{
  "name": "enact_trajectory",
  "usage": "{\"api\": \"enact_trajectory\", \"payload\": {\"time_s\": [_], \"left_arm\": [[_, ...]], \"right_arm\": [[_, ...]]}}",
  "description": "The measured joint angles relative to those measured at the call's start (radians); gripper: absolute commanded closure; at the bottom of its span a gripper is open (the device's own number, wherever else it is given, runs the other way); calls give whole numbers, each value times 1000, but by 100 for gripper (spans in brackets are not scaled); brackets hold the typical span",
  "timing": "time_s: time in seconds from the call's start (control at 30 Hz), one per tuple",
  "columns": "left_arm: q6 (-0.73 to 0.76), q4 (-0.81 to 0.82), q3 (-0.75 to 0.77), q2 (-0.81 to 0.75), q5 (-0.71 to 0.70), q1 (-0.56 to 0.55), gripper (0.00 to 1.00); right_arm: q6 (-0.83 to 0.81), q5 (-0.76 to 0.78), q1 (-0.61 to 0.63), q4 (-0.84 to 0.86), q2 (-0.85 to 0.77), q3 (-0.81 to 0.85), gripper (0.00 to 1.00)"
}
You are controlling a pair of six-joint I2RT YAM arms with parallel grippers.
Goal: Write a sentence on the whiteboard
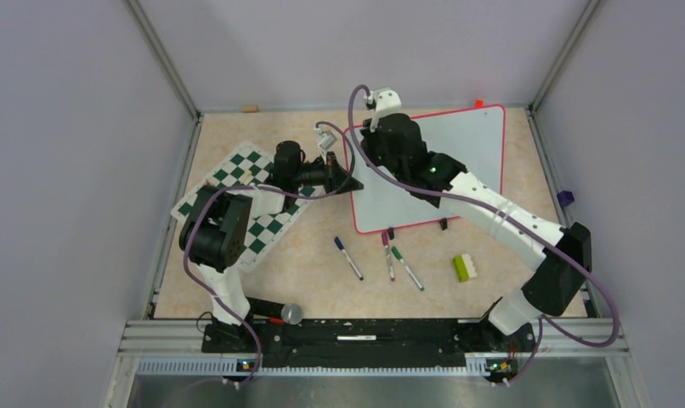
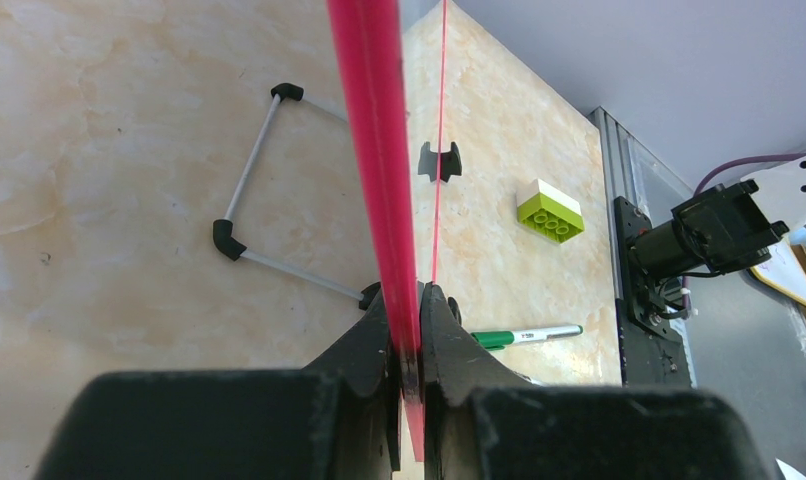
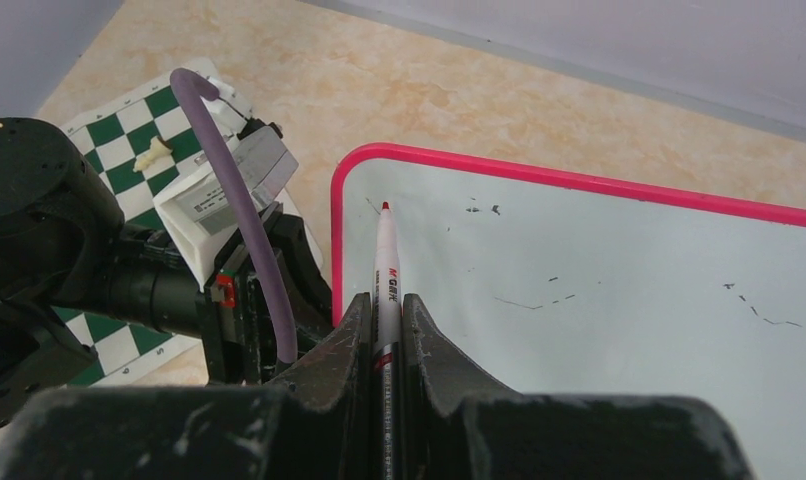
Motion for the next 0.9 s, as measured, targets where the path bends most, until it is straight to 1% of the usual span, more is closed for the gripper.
{"api": "enact_trajectory", "payload": {"time_s": [0.37, 0.9], "left_arm": [[1, -4, 2, 0, 0, 0, 100], [0, -8, 2, 0, -3, 0, 100]], "right_arm": [[-11, 17, -10, 6, 23, 21, 100], [-8, 30, -15, 11, 29, 3, 100]]}}
